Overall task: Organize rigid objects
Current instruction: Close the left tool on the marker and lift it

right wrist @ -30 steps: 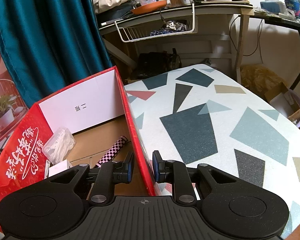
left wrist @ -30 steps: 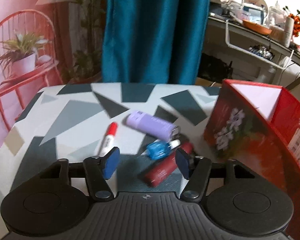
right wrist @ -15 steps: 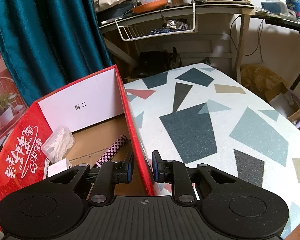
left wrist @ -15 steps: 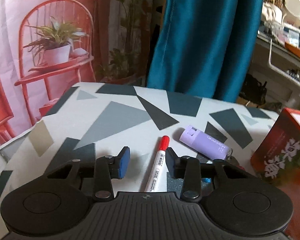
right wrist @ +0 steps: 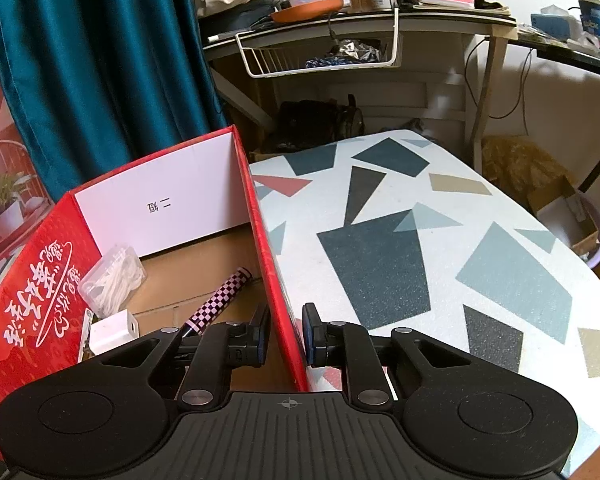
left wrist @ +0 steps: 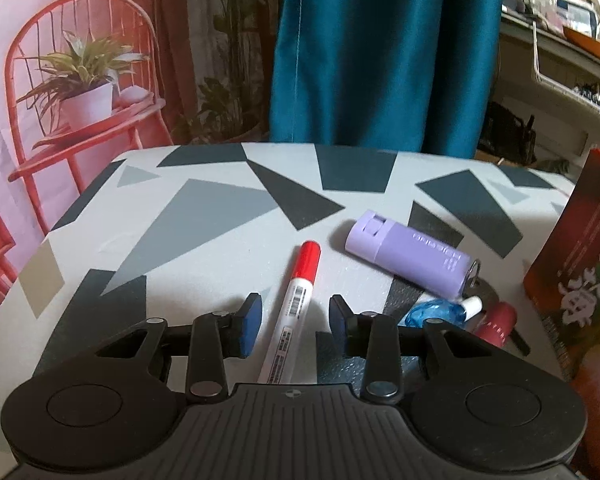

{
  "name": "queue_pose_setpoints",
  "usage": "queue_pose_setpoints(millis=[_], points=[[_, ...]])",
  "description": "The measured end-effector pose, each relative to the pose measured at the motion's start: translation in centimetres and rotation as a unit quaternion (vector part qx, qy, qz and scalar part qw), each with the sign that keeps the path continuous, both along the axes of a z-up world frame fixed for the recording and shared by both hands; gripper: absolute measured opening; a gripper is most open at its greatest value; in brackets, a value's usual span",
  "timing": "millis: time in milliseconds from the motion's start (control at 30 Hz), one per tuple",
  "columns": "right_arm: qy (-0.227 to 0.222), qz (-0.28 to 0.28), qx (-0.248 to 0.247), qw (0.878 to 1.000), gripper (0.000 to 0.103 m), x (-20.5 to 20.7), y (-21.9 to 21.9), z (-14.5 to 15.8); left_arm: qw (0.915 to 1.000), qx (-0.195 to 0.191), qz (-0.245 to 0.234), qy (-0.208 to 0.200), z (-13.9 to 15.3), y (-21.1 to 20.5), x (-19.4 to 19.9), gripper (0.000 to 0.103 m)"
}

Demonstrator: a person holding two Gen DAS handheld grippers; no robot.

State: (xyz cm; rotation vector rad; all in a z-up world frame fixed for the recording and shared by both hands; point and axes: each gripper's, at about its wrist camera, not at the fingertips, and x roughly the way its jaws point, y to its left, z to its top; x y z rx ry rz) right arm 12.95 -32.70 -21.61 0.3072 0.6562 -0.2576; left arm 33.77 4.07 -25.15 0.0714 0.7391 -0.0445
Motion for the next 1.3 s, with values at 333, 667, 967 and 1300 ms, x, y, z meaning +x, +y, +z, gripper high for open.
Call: queue_pose_setpoints(millis=[333,667,967,1300], points=[[-0.001,-0.001,0.001,1.000,0.016,0.0,-0.1,0.0,0.9993,0.034,-0.014,-0.004,-0.1,-0.4,-1.2,0.017],[-0.003,-0.002,0.002,1.000,0.016,0.0,-0.1,0.0,0.9984,0.029,-0.050,0.000,-0.3,-1.7,-5.0,0.016],[-0.004,-0.002,0.003,1.000,0.016,-0.1,-0.1,0.1,0.9984,0.011,-0.055,-0.007,-0.6,-2.7,-8.5,0.016],[-0.005,-0.002,0.003,1.000,0.016,-0.1,-0.1,0.1,0.9987,-0.001,-0.048,-0.018,-1.1,-2.3,-8.9,0.017]])
